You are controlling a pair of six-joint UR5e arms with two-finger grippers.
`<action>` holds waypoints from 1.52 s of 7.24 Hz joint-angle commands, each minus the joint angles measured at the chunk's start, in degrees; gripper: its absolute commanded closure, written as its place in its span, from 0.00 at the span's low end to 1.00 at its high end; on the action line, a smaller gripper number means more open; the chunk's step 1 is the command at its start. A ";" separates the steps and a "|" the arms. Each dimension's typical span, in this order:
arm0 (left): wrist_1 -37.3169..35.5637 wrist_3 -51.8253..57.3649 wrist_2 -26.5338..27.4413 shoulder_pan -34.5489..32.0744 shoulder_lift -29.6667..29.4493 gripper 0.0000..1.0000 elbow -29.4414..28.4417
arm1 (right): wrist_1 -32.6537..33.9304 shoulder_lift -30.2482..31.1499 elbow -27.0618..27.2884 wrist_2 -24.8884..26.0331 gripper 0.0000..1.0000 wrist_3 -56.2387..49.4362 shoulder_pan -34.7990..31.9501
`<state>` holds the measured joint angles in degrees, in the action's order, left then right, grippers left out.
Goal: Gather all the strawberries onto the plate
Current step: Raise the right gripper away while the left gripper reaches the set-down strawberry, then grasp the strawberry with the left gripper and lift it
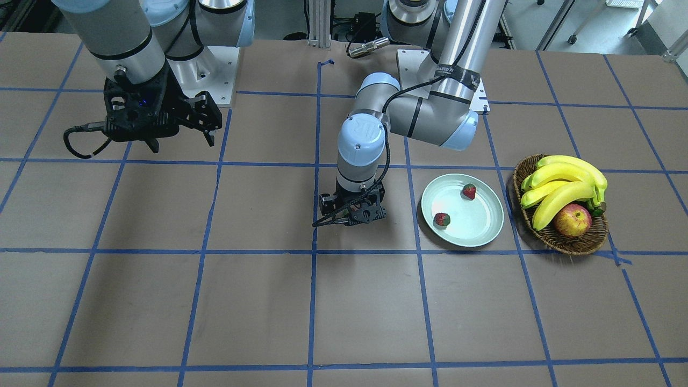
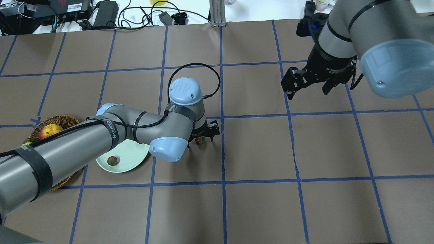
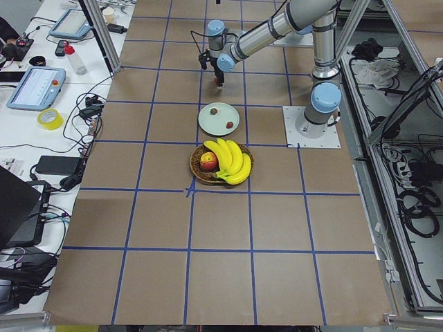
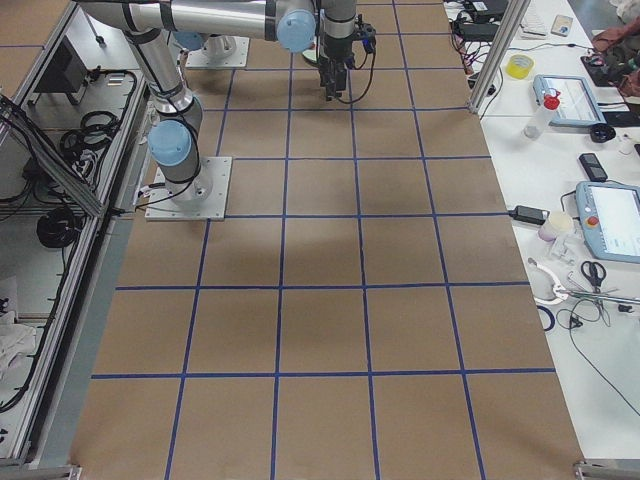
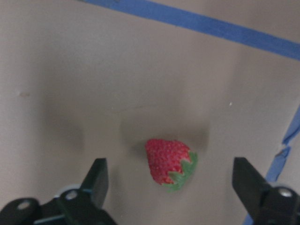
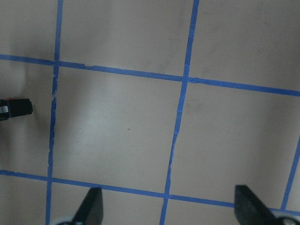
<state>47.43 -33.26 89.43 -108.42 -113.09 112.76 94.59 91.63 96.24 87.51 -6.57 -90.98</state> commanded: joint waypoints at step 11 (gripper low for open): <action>24.57 43.00 4.00 30.34 14.82 1.00 4.44 | -2.92 0.31 -3.43 1.70 0.00 0.24 1.25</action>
<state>71.82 5.73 93.43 -82.67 -99.36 112.83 91.55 91.89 92.80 88.99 -6.33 -89.74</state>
